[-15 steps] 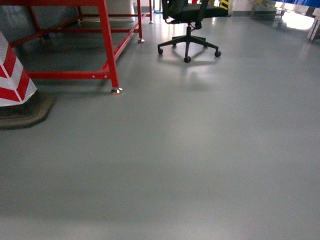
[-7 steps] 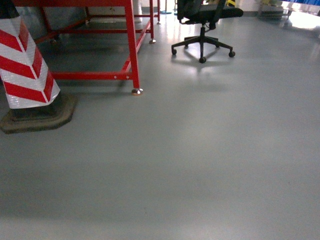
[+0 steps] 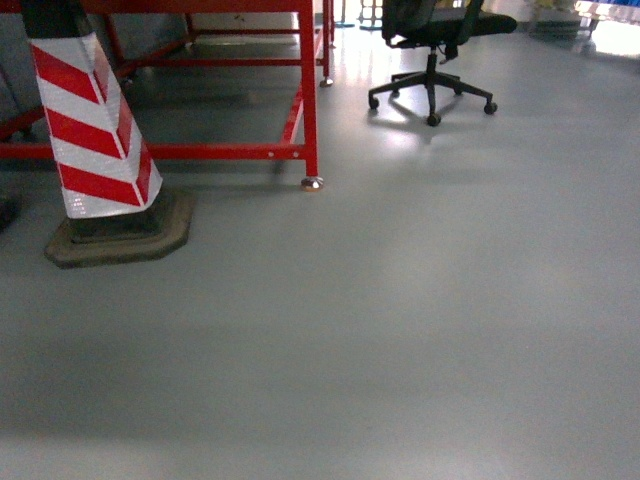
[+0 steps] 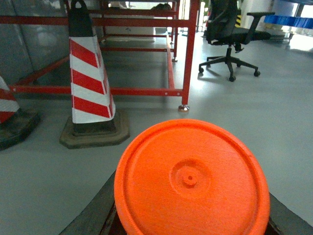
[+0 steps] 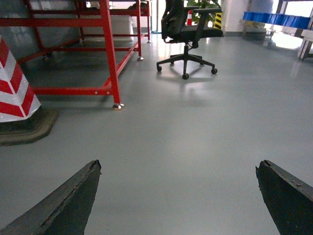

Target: Pick capacitor and pack into box

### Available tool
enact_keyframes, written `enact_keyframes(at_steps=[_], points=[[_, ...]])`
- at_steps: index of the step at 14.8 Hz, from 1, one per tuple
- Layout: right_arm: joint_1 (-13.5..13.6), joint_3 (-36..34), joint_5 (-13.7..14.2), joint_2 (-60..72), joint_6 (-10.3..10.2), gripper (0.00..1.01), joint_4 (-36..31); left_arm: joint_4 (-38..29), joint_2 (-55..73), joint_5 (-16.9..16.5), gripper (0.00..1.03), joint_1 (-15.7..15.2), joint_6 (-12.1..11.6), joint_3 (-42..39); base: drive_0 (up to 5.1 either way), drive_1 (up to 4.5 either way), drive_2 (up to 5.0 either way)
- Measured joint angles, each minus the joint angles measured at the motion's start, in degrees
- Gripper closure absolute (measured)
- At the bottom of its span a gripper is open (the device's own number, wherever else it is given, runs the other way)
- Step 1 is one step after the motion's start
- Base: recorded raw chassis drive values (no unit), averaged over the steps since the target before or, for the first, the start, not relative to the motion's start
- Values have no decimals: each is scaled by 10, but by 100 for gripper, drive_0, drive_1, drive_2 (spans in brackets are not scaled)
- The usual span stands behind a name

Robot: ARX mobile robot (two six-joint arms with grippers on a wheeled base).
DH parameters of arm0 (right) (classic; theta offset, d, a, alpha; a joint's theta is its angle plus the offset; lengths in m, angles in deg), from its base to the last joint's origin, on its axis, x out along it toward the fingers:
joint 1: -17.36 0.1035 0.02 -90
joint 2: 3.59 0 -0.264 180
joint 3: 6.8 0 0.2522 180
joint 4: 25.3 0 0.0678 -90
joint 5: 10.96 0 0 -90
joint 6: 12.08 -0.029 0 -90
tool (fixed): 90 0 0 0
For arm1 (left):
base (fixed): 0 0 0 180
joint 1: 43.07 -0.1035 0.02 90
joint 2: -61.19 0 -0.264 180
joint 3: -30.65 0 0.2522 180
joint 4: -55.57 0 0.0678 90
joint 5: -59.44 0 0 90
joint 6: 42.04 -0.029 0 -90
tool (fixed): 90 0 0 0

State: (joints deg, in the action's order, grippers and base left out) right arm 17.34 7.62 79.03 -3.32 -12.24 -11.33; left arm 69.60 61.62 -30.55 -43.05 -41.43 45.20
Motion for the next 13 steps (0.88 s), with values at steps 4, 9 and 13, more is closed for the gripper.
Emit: enact_keyframes(at_steps=[4, 9, 13], points=[[0, 0, 0, 0, 0, 3, 1, 1, 0, 0, 59, 0, 0, 0, -513, 233, 233], [0, 0, 0, 0, 0, 3, 1, 2, 0, 1, 59, 0, 0, 0, -503, 242, 242], [0, 0, 0, 0, 0, 3, 0, 1, 0, 0, 59, 0, 0, 0, -496, 250, 250]])
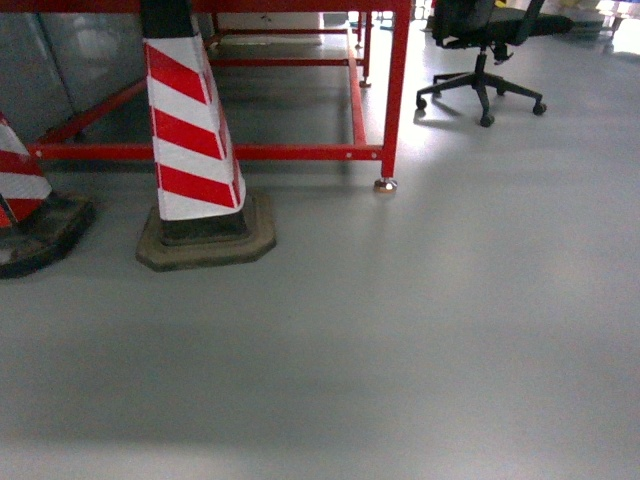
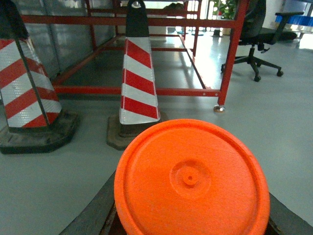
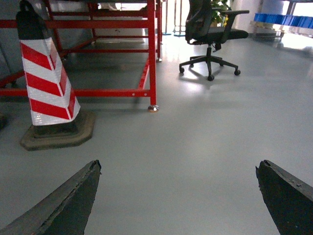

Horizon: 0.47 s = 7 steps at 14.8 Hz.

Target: Pick capacitor and pack into box

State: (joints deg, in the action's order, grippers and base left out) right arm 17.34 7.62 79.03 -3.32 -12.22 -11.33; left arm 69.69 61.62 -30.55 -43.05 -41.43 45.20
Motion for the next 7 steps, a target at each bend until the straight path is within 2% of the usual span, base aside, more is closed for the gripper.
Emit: enact_keyframes(at_steps=[7], points=[[0, 0, 0, 0, 0, 3, 1, 0, 0, 0, 59, 0, 0, 0, -498, 248, 248]])
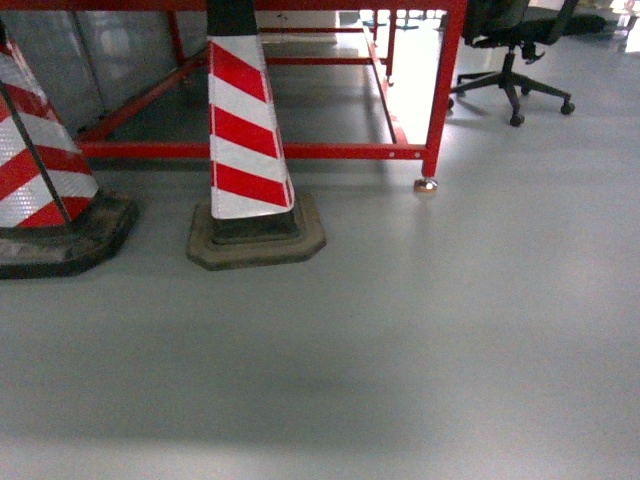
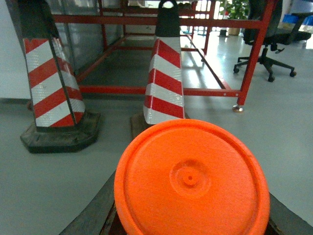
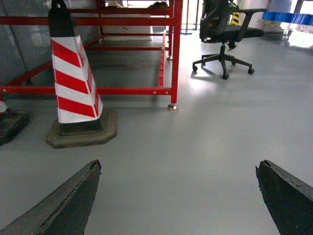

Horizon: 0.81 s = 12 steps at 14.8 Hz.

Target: Pick capacitor and pack into box

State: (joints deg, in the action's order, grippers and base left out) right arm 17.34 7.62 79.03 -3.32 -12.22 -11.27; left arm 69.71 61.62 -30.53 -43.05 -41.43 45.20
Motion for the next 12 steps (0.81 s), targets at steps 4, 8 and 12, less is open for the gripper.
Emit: enact_keyframes(at_steps=[4, 8, 12], points=[[0, 0, 0, 0, 0, 3, 0, 0, 0, 0, 59, 0, 0, 0, -496, 249, 249], [0, 0, 0, 0, 0, 3, 0, -2, 0, 0, 59, 0, 0, 0, -375, 184, 184], [0, 0, -2, 0, 0, 3, 0, 0, 0, 2, 59, 0, 0, 0, 0, 0, 0]])
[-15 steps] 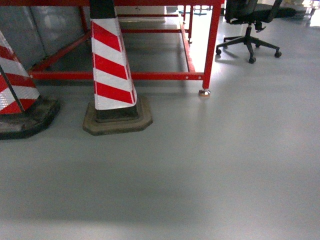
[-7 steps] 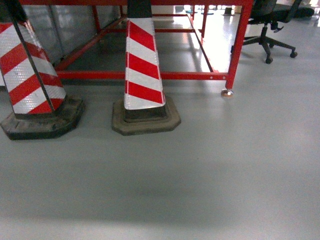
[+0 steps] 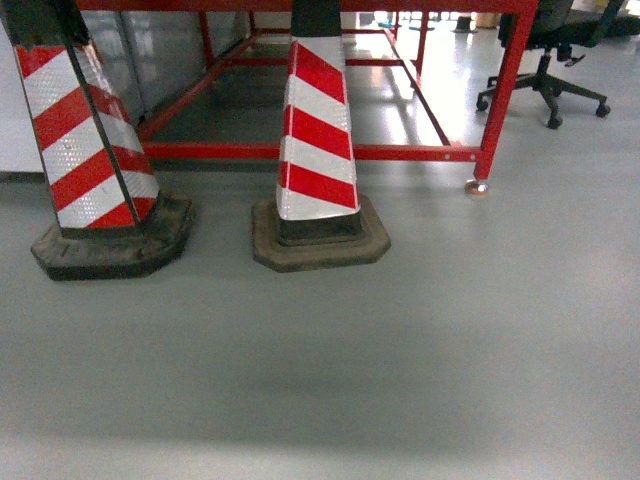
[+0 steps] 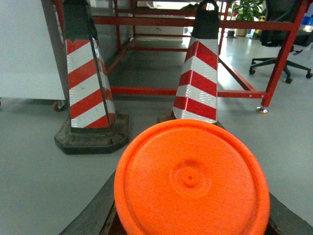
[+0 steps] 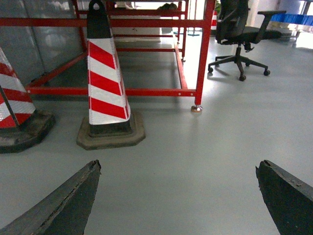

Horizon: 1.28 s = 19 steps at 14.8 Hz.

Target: Pick capacitor and pack into box

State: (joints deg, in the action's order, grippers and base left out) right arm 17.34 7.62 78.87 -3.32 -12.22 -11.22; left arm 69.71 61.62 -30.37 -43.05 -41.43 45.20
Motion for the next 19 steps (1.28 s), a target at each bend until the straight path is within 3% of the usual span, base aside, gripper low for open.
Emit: enact_keyframes(at_steps=[2, 19], points=[[0, 0, 0, 0, 0, 3, 0, 0, 0, -1, 59, 0, 0, 0, 0, 0, 0], [0, 0, 1, 0, 0, 3, 0, 0, 0, -2, 59, 0, 0, 0, -8, 390, -406]])
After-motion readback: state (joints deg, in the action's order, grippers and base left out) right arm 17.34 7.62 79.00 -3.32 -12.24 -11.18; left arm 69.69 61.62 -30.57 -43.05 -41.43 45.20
